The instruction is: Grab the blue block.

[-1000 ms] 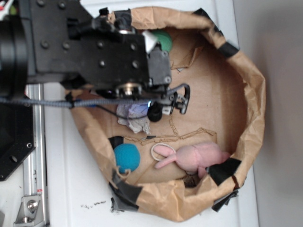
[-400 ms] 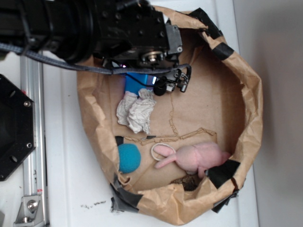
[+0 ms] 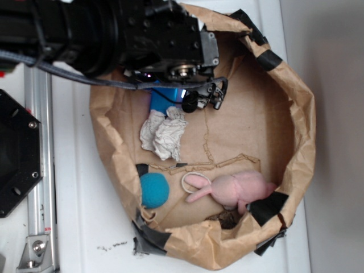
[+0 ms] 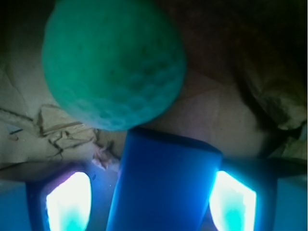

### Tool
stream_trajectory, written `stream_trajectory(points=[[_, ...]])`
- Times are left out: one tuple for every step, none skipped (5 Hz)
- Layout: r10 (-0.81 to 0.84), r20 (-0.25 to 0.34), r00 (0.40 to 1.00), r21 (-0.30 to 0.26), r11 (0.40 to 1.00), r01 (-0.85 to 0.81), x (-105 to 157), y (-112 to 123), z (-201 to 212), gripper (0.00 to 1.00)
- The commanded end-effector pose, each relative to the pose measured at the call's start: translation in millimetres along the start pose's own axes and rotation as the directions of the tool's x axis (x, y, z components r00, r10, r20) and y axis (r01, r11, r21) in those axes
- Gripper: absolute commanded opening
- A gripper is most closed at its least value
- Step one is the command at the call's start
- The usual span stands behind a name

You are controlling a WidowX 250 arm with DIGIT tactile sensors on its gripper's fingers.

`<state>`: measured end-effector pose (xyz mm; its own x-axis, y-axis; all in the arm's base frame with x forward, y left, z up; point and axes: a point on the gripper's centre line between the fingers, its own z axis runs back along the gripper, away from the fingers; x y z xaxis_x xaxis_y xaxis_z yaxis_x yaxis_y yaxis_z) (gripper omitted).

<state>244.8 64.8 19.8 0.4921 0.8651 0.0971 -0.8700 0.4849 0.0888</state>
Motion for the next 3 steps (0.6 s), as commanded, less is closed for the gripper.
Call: stream_trajectory(points=[[0.031, 0.024, 0.999, -0.030, 0.999, -0.030, -11, 0, -12, 0.00], [-0.043, 0.045, 0.998, -0.046, 0.998, 0.045, -10, -2, -4, 0.00], [-0.163, 0.079, 0.984, -0.090, 0.981, 0.170, 0, -11, 29, 0.00]])
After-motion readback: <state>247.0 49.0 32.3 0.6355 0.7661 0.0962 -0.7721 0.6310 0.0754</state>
